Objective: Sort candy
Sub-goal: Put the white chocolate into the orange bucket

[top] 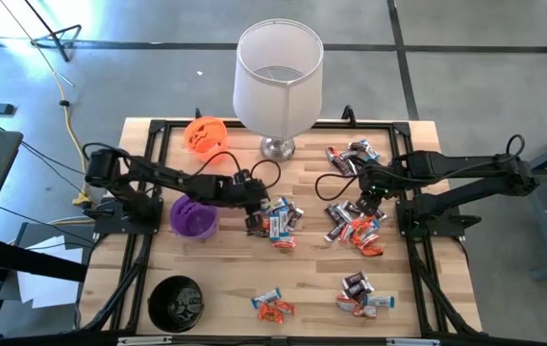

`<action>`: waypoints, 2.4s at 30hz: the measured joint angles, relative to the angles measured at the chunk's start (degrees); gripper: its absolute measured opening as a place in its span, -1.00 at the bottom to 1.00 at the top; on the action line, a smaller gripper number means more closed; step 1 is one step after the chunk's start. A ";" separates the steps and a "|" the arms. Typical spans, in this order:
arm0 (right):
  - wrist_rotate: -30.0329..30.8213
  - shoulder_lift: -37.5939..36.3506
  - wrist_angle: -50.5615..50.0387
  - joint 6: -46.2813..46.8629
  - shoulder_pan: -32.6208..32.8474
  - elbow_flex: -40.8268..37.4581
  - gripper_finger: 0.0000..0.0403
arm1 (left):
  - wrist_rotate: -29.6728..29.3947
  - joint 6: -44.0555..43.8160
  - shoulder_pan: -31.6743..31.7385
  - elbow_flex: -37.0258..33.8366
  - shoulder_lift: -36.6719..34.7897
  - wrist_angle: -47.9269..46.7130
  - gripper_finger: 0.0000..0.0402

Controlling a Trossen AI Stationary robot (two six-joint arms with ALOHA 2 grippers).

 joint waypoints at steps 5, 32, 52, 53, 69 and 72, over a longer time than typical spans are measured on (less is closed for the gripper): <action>0.00 0.00 -0.16 -1.40 0.00 0.00 0.05 | 0.57 0.09 0.00 0.01 1.66 3.73 -0.60; -1.92 0.00 -1.31 -2.34 0.00 0.00 0.05 | 4.29 -3.51 1.81 0.33 14.25 11.02 -0.60; -1.90 0.00 -1.29 -2.19 0.00 -0.02 0.05 | 5.07 -6.95 0.76 -0.42 6.02 3.82 -1.00; -1.91 0.00 -1.29 -2.19 -0.01 -0.02 0.05 | 3.35 -6.68 0.52 -0.39 4.73 2.95 -1.00; -1.90 0.02 -1.13 0.02 -0.01 -0.02 0.05 | -27.13 -11.20 1.45 -0.15 -16.75 -27.57 -1.00; -1.90 0.02 -1.05 0.92 0.00 -0.02 0.05 | -29.88 -14.26 3.75 -0.15 -20.73 -32.94 -1.00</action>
